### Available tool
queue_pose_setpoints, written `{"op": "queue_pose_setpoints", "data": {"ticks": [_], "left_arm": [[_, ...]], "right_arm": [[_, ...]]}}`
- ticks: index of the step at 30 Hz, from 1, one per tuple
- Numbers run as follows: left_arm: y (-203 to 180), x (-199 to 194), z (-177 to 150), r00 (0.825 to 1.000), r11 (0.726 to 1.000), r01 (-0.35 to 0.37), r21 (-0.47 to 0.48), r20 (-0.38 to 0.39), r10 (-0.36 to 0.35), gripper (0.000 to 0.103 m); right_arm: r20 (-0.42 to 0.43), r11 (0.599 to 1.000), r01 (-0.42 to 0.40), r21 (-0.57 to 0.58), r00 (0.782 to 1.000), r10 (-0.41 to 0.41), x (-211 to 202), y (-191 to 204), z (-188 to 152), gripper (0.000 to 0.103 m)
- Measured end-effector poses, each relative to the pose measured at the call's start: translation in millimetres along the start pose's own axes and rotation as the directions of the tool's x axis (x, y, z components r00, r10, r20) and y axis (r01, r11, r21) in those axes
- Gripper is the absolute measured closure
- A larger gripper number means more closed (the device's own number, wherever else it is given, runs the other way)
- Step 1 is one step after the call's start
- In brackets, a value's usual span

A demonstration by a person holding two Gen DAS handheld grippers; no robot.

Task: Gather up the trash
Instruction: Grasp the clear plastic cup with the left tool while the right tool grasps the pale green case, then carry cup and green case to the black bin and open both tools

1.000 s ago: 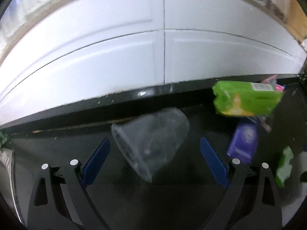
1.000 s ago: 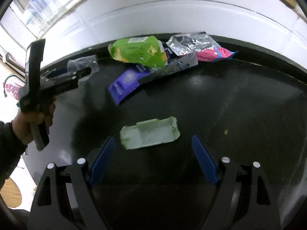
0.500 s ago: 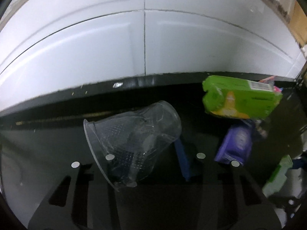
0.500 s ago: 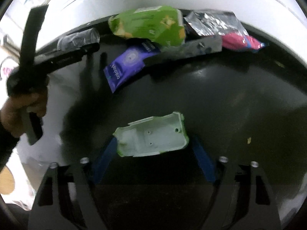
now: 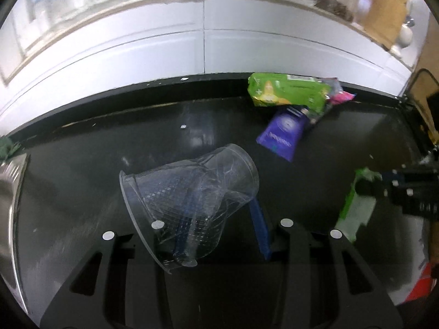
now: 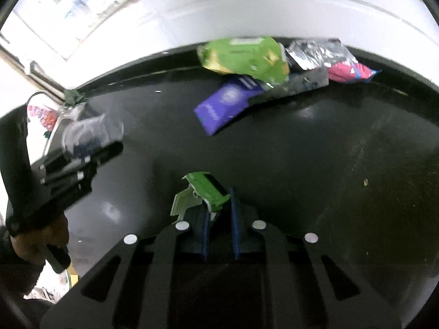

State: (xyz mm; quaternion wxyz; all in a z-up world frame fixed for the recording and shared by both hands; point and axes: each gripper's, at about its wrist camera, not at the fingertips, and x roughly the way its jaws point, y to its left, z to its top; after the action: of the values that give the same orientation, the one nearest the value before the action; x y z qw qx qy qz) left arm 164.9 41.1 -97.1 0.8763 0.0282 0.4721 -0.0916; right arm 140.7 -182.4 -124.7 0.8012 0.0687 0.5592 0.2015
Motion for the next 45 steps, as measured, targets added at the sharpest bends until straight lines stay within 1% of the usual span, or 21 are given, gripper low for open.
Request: {"op": "queue_pose_setpoints", "data": {"ticks": [1,2,3,6,14,18,20,23,25,30,32,33,34,35,36,37,38,40,42,43,45], "left_arm": [[0,-9,-6,1.000,1.000,-0.001,-0.004,0.004,0.001,0.063],[-11,-20,-11,1.000,1.000,-0.001,-0.007,0.009,0.001,0.063],[-5,-26,-20,1.000,1.000,-0.001,-0.014,0.015,0.002,0.063],[-17,-41,-35,1.000,1.000,-0.002,-0.028,0.027,0.003,0.063],[-10,-83,-89,0.999,0.998,-0.023,-0.061,0.035,0.025,0.063],[10,-110,-116,0.997,0.993,-0.057,-0.103,0.049,0.063,0.063],[25,-125,-132,0.994,0.987,-0.089,-0.135,0.053,0.097,0.063],[54,-150,-160,0.987,0.967,-0.140,-0.211,0.050,0.154,0.063],[72,-164,-180,0.981,0.950,-0.173,-0.260,0.040,0.190,0.063],[122,-201,-248,0.953,0.867,-0.283,-0.409,-0.016,0.304,0.063],[142,-218,-281,0.938,0.818,-0.324,-0.476,-0.050,0.343,0.063],[148,-223,-292,0.933,0.800,-0.337,-0.497,-0.061,0.355,0.063],[158,-232,-310,0.925,0.770,-0.356,-0.530,-0.081,0.371,0.063],[163,-236,-321,0.920,0.752,-0.367,-0.548,-0.095,0.380,0.063],[171,-242,-336,0.914,0.724,-0.381,-0.575,-0.114,0.390,0.063],[175,-245,-345,0.910,0.707,-0.389,-0.590,-0.126,0.396,0.063],[182,-250,-360,0.904,0.681,-0.401,-0.613,-0.145,0.402,0.063],[193,-257,-384,0.897,0.641,-0.413,-0.647,-0.168,0.409,0.063],[201,-261,-401,0.895,0.613,-0.415,-0.672,-0.181,0.407,0.063],[205,-262,-409,0.896,0.602,-0.413,-0.683,-0.185,0.404,0.063],[210,-262,-418,0.897,0.591,-0.409,-0.695,-0.189,0.399,0.063]], "right_arm": [[0.004,1.000,-0.003,-0.007,1.000,0.003,-4,4,0,0.089],[0.010,1.000,-0.006,-0.015,1.000,0.006,-9,9,0,0.089],[0.015,1.000,-0.011,-0.022,1.000,0.011,-12,9,-1,0.089],[0.036,0.998,-0.005,-0.066,0.999,0.007,-28,29,-14,0.089],[0.055,0.990,-0.011,-0.138,0.998,0.019,-48,81,-47,0.089],[0.050,0.978,-0.030,-0.206,0.998,0.041,-46,121,-58,0.089],[0.039,0.969,-0.047,-0.244,0.998,0.059,-42,144,-60,0.089],[0.012,0.942,-0.093,-0.323,0.995,0.102,-34,191,-66,0.089],[-0.014,0.915,-0.128,-0.382,0.991,0.132,-26,225,-72,0.089],[-0.101,0.826,-0.225,-0.517,0.974,0.202,-7,310,-94,0.089],[-0.148,0.775,-0.268,-0.572,0.963,0.224,3,348,-107,0.089],[-0.177,0.743,-0.293,-0.602,0.956,0.233,8,371,-115,0.089],[-0.194,0.722,-0.307,-0.620,0.952,0.238,12,385,-122,0.089],[-0.217,0.690,-0.326,-0.646,0.945,0.243,17,404,-130,0.089],[-0.240,0.660,-0.342,-0.669,0.940,0.244,22,422,-140,0.089],[-0.256,0.640,-0.354,-0.682,0.935,0.244,26,435,-146,0.089],[-0.278,0.612,-0.370,-0.699,0.929,0.244,31,452,-155,0.089],[-0.313,0.565,-0.390,-0.727,0.921,0.232,42,480,-172,0.089],[-0.340,0.526,-0.402,-0.750,0.916,0.215,53,502,-188,0.089],[-0.351,0.513,-0.406,-0.756,0.914,0.205,58,510,-194,0.089],[-0.373,0.491,-0.413,-0.767,0.910,0.182,71,527,-208,0.089]]}}
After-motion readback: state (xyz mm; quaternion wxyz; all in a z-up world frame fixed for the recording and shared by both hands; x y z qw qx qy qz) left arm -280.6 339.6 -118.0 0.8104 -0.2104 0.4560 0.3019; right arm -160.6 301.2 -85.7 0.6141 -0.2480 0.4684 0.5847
